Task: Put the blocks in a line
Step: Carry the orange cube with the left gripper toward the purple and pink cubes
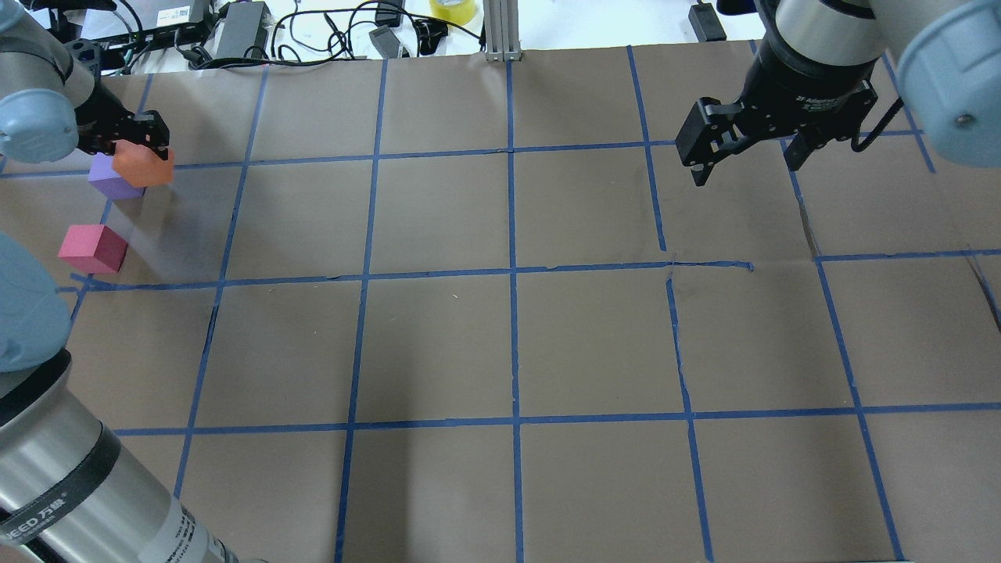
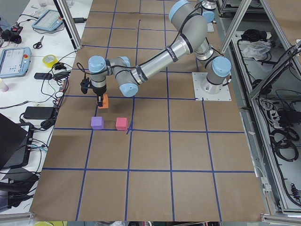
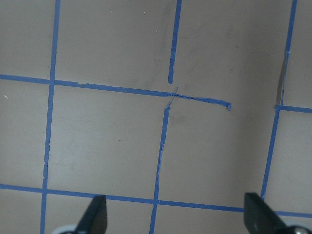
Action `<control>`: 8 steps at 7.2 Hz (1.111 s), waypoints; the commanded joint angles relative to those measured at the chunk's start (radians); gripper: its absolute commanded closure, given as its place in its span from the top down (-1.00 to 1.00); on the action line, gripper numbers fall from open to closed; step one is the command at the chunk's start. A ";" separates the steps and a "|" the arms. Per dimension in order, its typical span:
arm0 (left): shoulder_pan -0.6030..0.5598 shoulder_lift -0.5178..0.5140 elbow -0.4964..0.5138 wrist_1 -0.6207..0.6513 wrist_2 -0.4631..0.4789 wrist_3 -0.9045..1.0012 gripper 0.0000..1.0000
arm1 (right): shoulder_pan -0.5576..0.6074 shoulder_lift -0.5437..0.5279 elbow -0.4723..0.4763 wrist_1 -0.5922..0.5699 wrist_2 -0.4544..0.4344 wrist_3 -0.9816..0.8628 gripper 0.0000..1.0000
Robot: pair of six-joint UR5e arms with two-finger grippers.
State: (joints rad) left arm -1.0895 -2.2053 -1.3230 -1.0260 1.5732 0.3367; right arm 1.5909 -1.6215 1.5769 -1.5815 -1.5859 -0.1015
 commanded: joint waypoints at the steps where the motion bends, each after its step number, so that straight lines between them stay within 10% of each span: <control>1: 0.081 -0.022 0.073 -0.081 -0.008 0.037 -1.00 | 0.000 0.000 0.000 0.000 0.000 -0.001 1.00; 8: 0.108 -0.070 0.073 -0.068 -0.004 0.142 -1.00 | 0.000 0.000 0.000 0.000 0.000 0.005 1.00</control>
State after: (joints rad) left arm -0.9857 -2.2741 -1.2457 -1.0933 1.5659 0.4774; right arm 1.5907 -1.6214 1.5769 -1.5817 -1.5861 -0.0968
